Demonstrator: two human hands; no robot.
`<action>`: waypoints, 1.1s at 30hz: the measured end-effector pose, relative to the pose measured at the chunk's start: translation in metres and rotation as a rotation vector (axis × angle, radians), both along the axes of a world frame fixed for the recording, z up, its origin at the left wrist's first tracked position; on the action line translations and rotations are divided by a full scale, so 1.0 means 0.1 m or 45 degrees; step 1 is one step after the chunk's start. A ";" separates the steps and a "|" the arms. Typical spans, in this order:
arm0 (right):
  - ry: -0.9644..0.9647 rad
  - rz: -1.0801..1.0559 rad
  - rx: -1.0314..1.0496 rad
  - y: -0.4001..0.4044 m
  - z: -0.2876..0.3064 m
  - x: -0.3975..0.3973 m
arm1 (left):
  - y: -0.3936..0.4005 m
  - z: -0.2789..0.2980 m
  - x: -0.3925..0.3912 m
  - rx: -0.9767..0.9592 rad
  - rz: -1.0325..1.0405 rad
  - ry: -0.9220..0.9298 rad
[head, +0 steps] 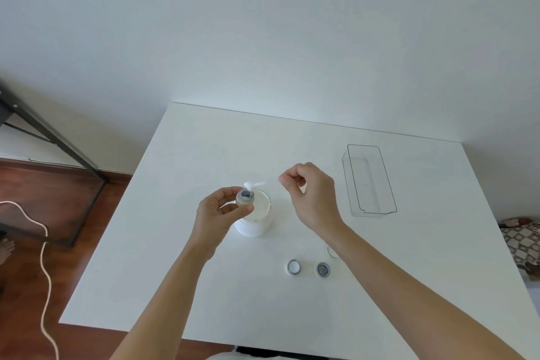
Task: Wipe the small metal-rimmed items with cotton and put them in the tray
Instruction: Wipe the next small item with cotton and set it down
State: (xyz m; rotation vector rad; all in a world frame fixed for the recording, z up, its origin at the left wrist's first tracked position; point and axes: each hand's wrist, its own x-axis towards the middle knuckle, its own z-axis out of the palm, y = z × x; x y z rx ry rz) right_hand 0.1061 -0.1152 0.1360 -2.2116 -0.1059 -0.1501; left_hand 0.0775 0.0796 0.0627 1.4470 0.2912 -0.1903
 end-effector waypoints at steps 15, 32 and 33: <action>-1.010 0.308 -0.780 -0.11 -0.15 -0.11 | 0.02 0.01 0.04 -0.059 0.001 -0.041; -0.106 0.110 -0.690 -0.02 -0.35 0.03 | 0.14 -0.05 -0.07 -0.227 -0.006 -0.046; -0.090 0.164 -0.771 0.02 -0.38 0.05 | 0.14 -0.06 -0.08 -0.240 -0.006 -0.038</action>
